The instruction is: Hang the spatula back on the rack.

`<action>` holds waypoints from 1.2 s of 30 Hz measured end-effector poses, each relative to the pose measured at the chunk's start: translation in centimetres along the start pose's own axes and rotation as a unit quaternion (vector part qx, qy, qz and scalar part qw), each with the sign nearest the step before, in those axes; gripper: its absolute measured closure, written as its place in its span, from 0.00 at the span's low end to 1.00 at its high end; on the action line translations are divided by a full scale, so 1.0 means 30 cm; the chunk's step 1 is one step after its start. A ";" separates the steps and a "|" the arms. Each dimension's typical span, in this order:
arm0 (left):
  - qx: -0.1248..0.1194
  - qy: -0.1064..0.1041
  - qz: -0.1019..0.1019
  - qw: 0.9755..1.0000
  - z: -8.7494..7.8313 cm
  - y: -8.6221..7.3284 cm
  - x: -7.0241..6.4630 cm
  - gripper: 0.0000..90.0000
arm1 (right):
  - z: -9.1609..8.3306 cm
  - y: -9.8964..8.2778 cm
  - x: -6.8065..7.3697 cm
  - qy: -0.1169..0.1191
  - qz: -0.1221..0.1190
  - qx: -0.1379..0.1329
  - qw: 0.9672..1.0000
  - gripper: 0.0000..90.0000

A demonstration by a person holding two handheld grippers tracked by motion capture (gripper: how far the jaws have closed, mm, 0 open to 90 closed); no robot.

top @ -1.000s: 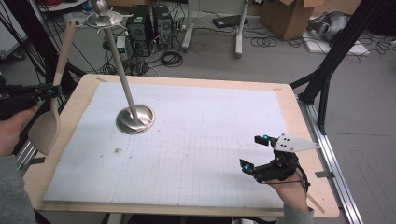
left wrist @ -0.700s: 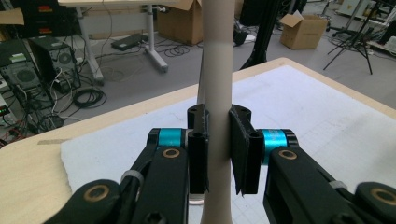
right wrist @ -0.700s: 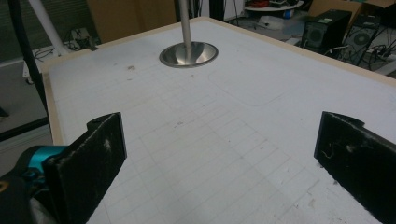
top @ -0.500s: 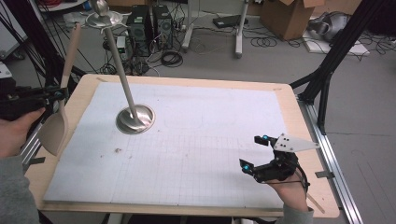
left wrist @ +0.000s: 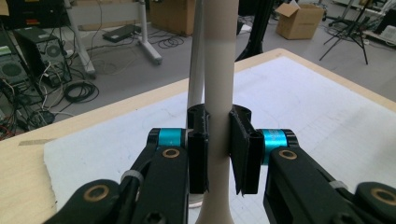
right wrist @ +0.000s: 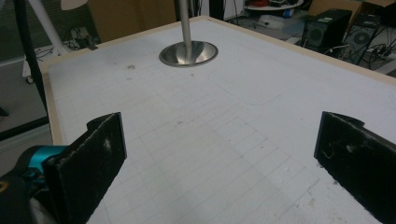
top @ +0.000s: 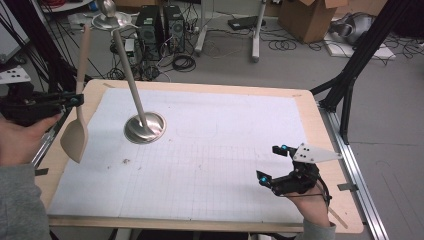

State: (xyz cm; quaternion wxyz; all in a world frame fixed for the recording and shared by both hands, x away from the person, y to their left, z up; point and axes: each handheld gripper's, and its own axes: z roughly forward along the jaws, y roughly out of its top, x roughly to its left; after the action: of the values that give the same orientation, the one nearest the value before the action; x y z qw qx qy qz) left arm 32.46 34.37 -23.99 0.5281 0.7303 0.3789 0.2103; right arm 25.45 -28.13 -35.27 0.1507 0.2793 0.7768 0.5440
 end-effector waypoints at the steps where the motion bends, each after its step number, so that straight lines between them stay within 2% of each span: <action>1: 0.001 -0.001 0.000 1.000 0.007 -0.001 -0.002 0.87 | 0.000 0.000 0.001 0.000 0.000 0.001 1.000 0.01; 9: 0.013 0.011 0.010 1.000 0.055 -0.001 -0.013 0.87 | -0.006 -0.002 0.001 -0.002 0.003 0.001 1.000 0.01; 13: 0.016 0.011 0.008 1.000 0.076 -0.001 -0.010 0.87 | -0.007 -0.002 0.001 -0.002 0.003 0.000 1.000 0.01; 22: 0.025 0.025 0.015 0.999 0.137 0.000 -0.016 0.86 | -0.010 -0.003 0.001 -0.002 0.000 -0.001 1.000 0.01; 26: 0.023 0.023 0.012 0.999 0.162 0.001 -0.019 0.86 | -0.018 -0.004 -0.002 -0.005 0.001 -0.005 1.000 0.01; 36: 0.019 0.037 0.018 0.999 0.195 0.003 -0.013 0.86 | -0.032 -0.005 0.002 -0.004 0.006 -0.006 1.000 0.01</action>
State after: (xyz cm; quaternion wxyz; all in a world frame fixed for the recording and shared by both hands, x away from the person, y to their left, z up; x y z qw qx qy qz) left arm 36.38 30.47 -25.95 0.4955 0.7388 0.3891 0.2394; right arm 24.84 -28.87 -35.04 0.1523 0.2857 0.7711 0.5482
